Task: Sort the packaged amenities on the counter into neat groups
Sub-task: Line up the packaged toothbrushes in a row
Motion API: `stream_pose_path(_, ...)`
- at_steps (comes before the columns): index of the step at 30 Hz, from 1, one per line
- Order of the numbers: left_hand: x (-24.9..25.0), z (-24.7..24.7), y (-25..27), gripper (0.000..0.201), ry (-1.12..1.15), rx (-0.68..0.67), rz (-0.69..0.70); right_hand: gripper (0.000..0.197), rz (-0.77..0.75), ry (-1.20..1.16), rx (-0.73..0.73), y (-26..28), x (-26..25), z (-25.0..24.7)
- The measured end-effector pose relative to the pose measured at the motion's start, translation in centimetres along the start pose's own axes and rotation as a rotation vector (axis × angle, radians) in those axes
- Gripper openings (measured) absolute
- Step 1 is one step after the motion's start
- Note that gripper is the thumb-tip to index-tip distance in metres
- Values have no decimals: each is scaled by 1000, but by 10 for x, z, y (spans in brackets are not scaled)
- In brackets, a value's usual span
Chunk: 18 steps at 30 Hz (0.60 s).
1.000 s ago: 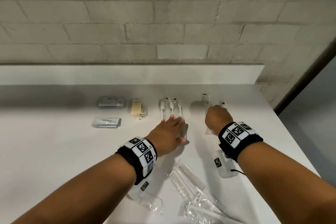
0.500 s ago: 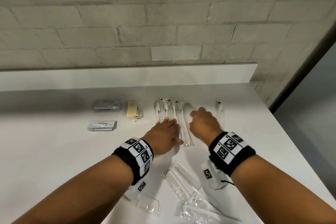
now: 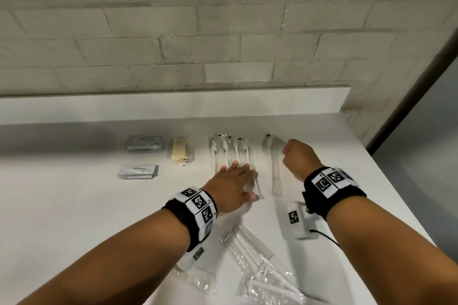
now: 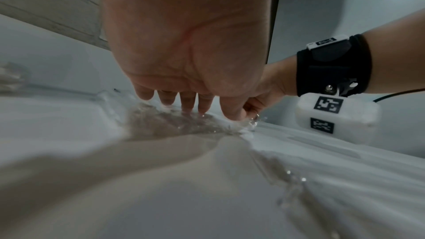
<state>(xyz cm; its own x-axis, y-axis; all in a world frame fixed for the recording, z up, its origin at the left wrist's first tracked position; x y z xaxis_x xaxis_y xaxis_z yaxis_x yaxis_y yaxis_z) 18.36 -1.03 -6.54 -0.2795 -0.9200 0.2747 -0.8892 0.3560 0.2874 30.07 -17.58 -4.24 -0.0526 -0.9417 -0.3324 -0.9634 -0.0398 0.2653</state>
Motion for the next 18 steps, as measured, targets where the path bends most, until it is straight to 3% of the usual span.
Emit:
stream_pose_path(2,0,0,0,73,10,5,-4,31,-92,51,77,6,-10,2)
stream_pose_path(9,5,0,-4,90,-41,4,25,51,-516,394,195,28,-27,7)
stream_pose_path(13,7,1,-7,87,-31,19,27,43,-658,593,144,36,-30,6)
stream_pose_path(15,7,2,-8,86,-34,15,26,40,-600,655,60,33,-23,10)
stream_pose_path(18,7,2,-8,83,-27,22,21,44,-378,527,-30,25,-7,9)
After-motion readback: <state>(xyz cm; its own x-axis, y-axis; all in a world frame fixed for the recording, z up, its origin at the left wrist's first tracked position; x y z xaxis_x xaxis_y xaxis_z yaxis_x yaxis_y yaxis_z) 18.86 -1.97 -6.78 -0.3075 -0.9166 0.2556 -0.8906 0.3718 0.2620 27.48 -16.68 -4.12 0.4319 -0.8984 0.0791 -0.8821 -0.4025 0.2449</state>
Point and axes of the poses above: each hand's wrist, its own y-axis away from the middle knuckle, its own z-axis out of the palm, x = y × z, the point moved 3 cm from there along -y, towards the middle knuckle, and after that the axes turned 8 degrees about z, right-handed, at the moved point
